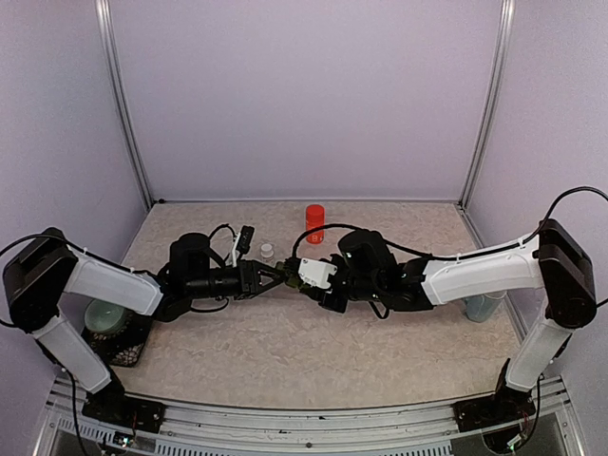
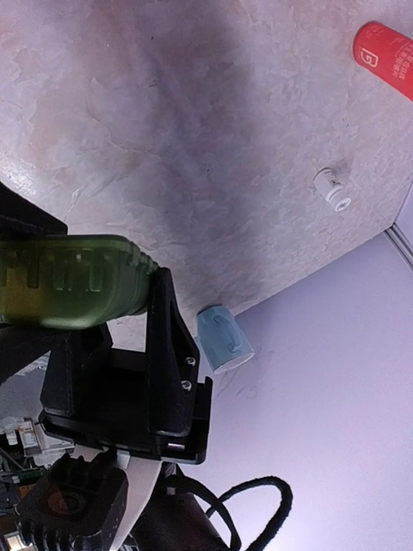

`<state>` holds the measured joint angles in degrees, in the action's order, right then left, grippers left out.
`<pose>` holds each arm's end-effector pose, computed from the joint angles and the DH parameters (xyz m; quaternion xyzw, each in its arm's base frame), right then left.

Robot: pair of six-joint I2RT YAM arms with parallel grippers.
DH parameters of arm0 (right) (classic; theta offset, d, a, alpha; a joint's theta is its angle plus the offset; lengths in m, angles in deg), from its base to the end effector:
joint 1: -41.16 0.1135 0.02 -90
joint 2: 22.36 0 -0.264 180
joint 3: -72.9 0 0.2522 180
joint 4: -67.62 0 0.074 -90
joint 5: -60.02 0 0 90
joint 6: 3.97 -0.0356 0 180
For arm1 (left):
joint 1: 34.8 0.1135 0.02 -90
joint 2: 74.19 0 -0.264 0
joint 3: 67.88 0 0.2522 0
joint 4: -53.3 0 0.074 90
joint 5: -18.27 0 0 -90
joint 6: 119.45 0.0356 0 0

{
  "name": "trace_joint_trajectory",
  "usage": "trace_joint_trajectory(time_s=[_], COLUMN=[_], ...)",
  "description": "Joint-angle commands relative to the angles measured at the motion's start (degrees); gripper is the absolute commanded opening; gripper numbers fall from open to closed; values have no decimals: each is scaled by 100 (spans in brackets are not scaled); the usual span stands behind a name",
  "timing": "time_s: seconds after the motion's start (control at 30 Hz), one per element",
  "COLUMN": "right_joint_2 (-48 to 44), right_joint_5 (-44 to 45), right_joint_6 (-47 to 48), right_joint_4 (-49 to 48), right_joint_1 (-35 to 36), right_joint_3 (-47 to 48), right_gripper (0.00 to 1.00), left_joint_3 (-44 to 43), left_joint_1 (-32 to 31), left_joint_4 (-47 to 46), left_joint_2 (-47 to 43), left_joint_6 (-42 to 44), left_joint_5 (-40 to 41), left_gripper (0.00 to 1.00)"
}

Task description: Sort the pills into containers

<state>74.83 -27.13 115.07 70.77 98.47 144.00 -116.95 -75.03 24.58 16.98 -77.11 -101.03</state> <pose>0.2041 0.3148 0.2110 -0.5809 0.6375 0.1027 0.4955 0.2290 -0.2166 0.1841 0.1073 0.7677 -0.5591 0.2941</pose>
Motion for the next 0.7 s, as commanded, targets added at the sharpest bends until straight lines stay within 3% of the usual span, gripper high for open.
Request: trace_joint_trajectory(time_s=[0.0, 0.07, 0.17, 0.27, 0.47, 0.67], right_joint_2=[-235, -311, -456, -654, -911, -1280], right_joint_5=[-29, -133, -409, -838, -2449, -3506], right_joint_6=[0, -103, -368, -643, -1346, -1836], right_joint_4=[-92, 3, 284, 610, 1458, 2077], right_joint_1=[92, 94, 92, 84, -157, -443], right_joint_3=[-93, -64, 47, 165, 446, 633], right_gripper=[23, 31, 59, 77, 81, 80], left_joint_3=[-175, -193, -169, -80, 225, 409], left_joint_1=[-89, -106, -117, -128, -249, -446], left_joint_4=[146, 235, 398, 414, 496, 969], left_joint_2=[-96, -133, -288, -557, -1202, -1718], left_joint_6=[415, 651, 1131, 1635, 2882, 3894], left_joint_5=[-33, 0, 69, -14, -285, -595], left_gripper=[26, 25, 24, 23, 24, 23])
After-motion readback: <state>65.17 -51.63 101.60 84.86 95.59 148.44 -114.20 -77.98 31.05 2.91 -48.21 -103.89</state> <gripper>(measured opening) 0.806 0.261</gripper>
